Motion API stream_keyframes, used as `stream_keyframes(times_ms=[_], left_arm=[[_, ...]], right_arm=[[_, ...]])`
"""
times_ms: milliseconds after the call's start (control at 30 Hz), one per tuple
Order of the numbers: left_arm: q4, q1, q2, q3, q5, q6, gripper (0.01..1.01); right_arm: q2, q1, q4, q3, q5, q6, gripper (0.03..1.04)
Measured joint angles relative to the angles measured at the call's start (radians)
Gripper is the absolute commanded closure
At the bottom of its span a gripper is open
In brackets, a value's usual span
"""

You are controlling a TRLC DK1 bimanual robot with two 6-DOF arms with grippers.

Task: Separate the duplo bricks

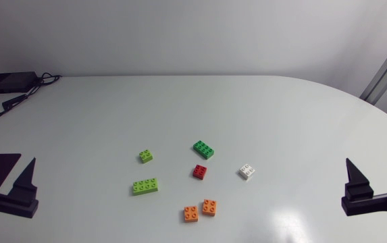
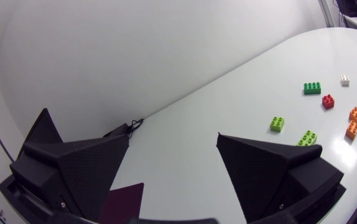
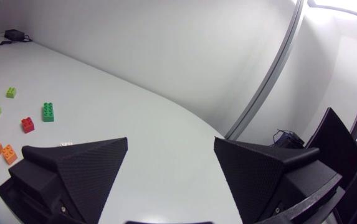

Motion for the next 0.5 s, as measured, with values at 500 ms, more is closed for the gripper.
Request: stream_keyframes(times_ms=[500], left_arm=[[0.226, -0.01, 0.0, -0.181, 0.0, 0.069, 0.041]], right_arm=[[0.06, 0.082, 0.202, -0.09, 0.0, -0.027, 0.07]])
